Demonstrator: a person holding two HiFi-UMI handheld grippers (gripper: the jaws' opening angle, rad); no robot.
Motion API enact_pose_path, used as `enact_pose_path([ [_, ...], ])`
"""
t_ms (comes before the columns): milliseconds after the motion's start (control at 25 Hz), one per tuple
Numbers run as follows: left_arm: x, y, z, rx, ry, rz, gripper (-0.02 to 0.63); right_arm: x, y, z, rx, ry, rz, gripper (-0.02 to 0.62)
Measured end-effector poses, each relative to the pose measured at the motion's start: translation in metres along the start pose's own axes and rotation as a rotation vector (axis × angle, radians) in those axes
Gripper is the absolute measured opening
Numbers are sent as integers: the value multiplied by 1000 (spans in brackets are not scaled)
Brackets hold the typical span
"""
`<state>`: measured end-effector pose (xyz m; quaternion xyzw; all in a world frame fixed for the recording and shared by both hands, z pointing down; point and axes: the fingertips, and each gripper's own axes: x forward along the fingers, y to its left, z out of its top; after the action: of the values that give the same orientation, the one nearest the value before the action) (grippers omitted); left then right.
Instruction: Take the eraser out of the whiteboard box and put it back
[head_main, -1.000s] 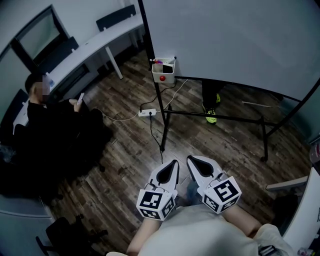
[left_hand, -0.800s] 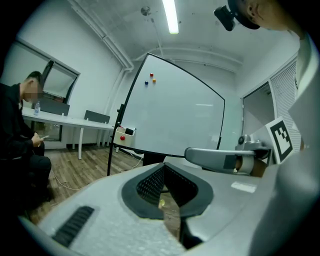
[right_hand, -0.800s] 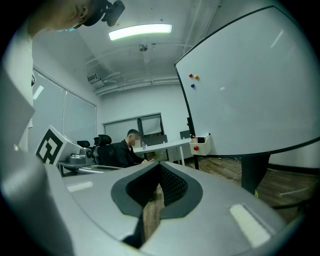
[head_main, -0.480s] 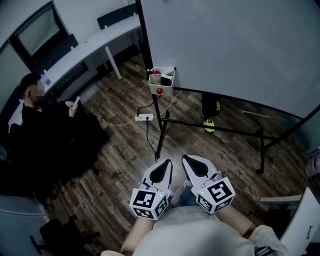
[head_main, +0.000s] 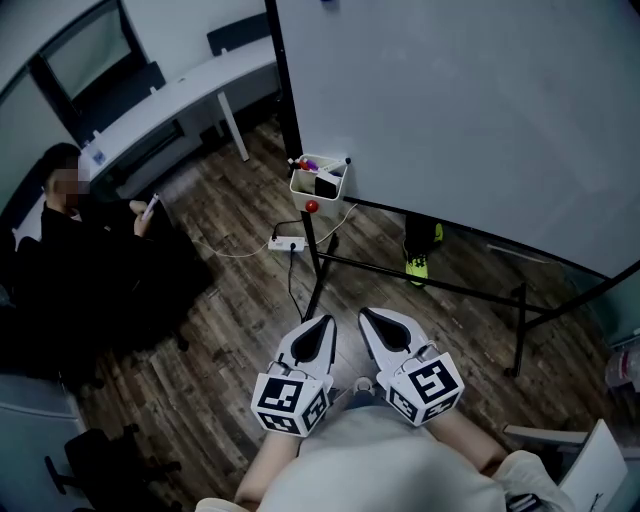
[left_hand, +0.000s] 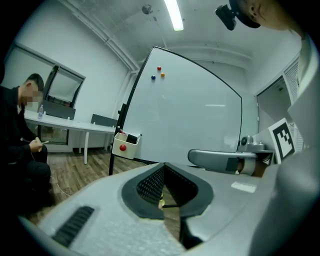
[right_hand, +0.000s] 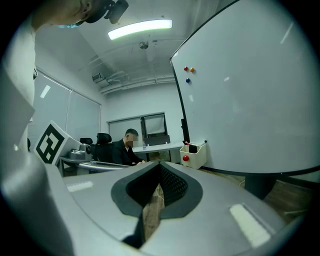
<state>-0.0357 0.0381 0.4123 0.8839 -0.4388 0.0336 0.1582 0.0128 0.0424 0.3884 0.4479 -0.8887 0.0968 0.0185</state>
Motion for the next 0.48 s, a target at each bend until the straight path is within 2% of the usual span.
enact_pose_path([
  [480,58,5,19,-2,-44,80,2,24,-53,16,-52,-7,85,3],
])
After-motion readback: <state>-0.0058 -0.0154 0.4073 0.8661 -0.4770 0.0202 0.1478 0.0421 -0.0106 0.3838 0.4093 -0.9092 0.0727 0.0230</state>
